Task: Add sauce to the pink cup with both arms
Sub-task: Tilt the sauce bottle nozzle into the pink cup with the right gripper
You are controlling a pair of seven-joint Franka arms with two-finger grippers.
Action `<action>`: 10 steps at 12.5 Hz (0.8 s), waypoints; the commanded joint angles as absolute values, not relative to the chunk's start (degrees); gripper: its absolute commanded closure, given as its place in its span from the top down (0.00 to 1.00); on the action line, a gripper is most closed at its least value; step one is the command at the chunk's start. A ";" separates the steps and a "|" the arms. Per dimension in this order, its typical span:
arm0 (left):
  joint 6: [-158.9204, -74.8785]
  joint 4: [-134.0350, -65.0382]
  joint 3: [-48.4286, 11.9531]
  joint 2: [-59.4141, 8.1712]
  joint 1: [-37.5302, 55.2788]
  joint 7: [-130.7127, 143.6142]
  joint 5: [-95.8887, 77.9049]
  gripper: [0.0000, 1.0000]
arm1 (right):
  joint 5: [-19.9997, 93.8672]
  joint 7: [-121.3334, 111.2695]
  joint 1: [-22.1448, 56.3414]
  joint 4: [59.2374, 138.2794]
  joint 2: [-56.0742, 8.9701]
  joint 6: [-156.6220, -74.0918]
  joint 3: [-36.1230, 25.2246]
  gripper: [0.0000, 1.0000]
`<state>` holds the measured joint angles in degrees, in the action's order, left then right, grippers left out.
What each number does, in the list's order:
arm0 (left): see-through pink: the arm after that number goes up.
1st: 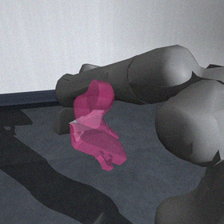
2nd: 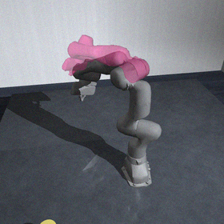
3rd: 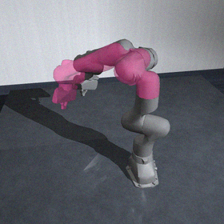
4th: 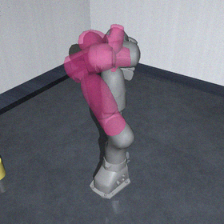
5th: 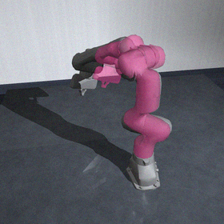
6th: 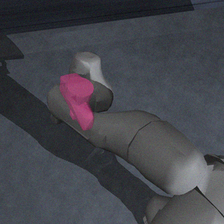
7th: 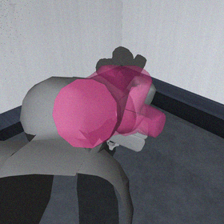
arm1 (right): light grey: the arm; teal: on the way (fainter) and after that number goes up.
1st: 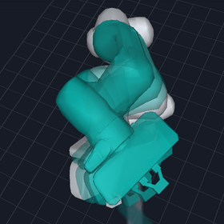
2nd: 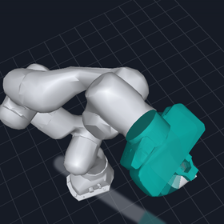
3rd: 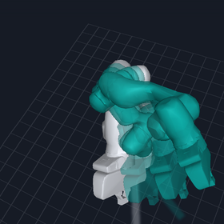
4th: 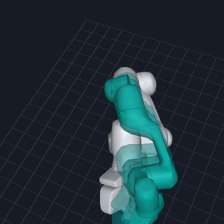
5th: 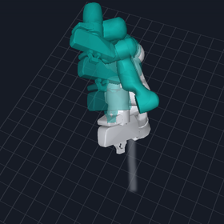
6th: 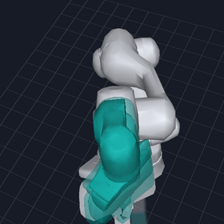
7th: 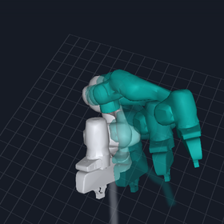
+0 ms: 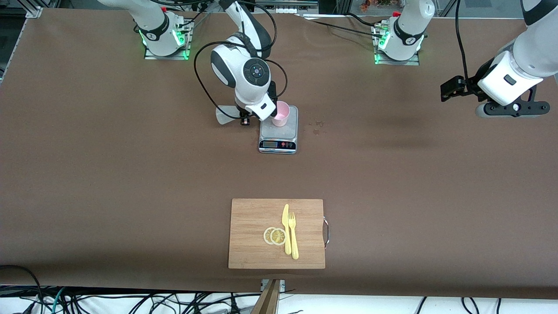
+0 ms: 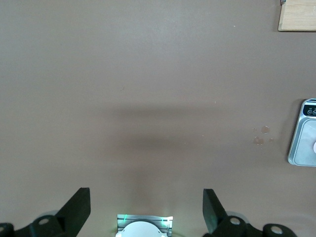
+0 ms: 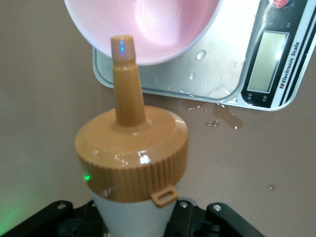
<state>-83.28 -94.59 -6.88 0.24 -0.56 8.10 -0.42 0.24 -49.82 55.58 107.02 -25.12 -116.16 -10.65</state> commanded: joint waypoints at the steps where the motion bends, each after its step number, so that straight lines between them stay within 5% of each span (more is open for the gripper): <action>1: -82.44 -93.96 -6.86 0.35 -1.05 7.82 -2.02 1.00 | -0.79 -49.04 55.90 106.96 -24.43 -115.93 -10.90 0.20; 10: -82.35 -93.78 -7.03 0.26 -0.97 7.82 -2.02 1.00 | -0.79 -49.04 55.90 106.96 -24.43 -115.93 -10.90 0.00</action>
